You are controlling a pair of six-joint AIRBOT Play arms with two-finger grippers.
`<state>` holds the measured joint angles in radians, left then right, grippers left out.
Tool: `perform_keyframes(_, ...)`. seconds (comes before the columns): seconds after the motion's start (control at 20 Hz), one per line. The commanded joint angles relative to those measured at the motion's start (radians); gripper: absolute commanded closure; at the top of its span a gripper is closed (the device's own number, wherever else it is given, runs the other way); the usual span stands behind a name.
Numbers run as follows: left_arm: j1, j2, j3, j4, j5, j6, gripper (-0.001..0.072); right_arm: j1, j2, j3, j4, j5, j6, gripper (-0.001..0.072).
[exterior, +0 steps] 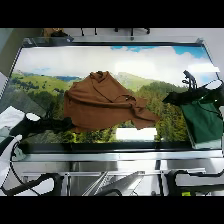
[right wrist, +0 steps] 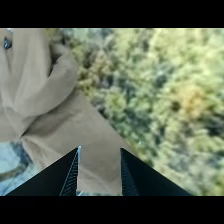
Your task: Fold the shirts.
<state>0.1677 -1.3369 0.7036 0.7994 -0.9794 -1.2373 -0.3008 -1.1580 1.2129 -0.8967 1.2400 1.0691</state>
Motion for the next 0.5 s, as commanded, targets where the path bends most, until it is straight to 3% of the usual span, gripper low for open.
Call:
perform_keyframes(0.0,0.078,-0.016,0.153,0.105,-0.104,-0.047,0.0691,0.000,0.000,-0.020,0.008,0.022,0.016,0.0426)
perform_keyframes(0.15,0.152,-0.016,0.238,0.229,-0.139,-0.071,0.0691,0.011,0.011,-0.138,0.058,0.023,0.005,0.0427)
perform_keyframes(0.45,0.206,-0.017,0.246,0.230,-0.129,-0.042,0.0690,0.198,0.013,-0.386,0.102,-0.148,-0.048,0.0422)
